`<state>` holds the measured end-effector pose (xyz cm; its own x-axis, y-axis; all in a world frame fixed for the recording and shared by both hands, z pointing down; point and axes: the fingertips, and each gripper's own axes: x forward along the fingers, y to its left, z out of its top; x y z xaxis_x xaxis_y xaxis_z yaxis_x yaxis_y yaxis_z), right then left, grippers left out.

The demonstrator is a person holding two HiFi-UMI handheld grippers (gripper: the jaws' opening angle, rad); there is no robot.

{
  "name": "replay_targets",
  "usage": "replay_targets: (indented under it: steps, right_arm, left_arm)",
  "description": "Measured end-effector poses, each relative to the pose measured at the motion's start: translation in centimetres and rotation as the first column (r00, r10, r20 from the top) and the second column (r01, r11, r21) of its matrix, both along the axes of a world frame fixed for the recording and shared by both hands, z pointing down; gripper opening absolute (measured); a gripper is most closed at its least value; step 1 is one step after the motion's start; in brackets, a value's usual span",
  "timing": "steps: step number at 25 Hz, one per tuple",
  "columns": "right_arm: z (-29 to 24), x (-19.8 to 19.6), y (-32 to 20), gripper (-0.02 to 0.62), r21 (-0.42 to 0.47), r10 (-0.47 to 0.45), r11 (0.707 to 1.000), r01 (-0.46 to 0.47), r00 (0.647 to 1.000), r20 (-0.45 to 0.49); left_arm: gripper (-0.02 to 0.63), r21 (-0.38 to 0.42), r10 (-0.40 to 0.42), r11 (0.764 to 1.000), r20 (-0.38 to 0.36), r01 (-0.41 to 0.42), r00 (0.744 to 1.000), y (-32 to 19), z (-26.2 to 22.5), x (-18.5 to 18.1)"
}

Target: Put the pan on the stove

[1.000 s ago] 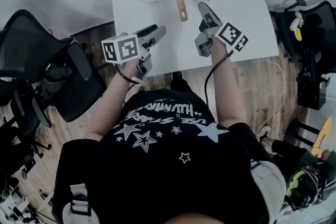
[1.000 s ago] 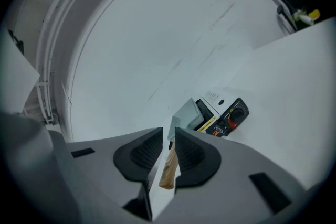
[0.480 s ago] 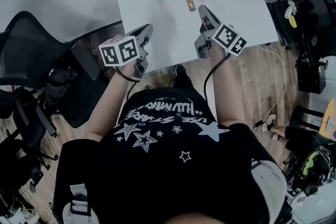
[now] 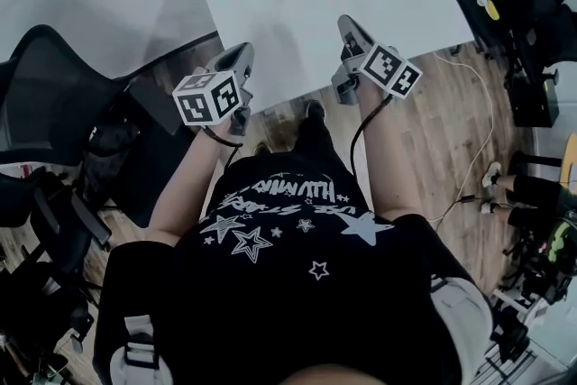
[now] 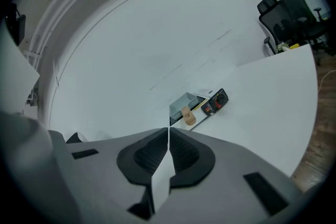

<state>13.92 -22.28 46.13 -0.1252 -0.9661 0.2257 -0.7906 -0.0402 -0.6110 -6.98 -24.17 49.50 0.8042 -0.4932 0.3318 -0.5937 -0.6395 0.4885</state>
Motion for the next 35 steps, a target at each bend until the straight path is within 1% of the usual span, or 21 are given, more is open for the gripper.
replay_targets:
  steps: [4, 7, 10, 13, 15, 18, 22, 35]
  right_arm:
    - [0.6, -1.7, 1.5, 0.009, -0.034, 0.004, 0.999, -0.005, 0.999, -0.035]
    - [1.4, -2.7, 2.2, 0.008, -0.066, 0.005, 0.998, -0.009, 0.998, -0.057]
    - [2.4, -3.4, 2.6, 0.008, -0.091, -0.008, 0.996, 0.002, 0.998, -0.066]
    - [3.2, -3.8, 3.0, 0.008, -0.108, -0.029, 0.994, 0.022, 0.998, -0.063]
    - [3.6, -3.8, 3.4, 0.008, -0.119, -0.041, 0.992, 0.035, 0.998, -0.055]
    - [4.0, -4.0, 4.3, 0.008, -0.129, -0.065, 0.990, 0.056, 0.996, -0.060]
    - [3.6, -4.1, 6.3, 0.008, -0.126, -0.080, 0.989, 0.071, 0.994, -0.068]
    - [2.8, -4.6, 13.7, 0.008, -0.117, -0.149, 0.983, 0.140, 0.986, -0.069]
  left_arm:
    - [0.008, 0.022, 0.040, 0.999, 0.043, -0.041, 0.998, 1.1, 0.6, -0.4]
    - [0.008, 0.063, 0.074, 0.995, 0.080, -0.080, 0.994, 1.9, 0.5, -0.5]
    - [0.008, 0.100, 0.103, 0.988, 0.123, -0.115, 0.987, 2.4, 0.6, -0.4]
    - [0.008, 0.114, 0.121, 0.984, 0.149, -0.138, 0.981, 2.8, 0.7, 0.1]
    - [0.008, 0.117, 0.118, 0.984, 0.159, -0.137, 0.980, 2.9, 0.7, 0.5]
    - [0.008, 0.111, 0.107, 0.986, 0.156, -0.125, 0.982, 3.2, 0.4, 1.1]
    - [0.008, 0.104, 0.089, 0.989, 0.155, -0.106, 0.984, 4.6, -0.1, 1.7]
    - [0.008, 0.113, 0.053, 0.991, 0.160, -0.072, 0.986, 13.0, -1.7, 2.2]
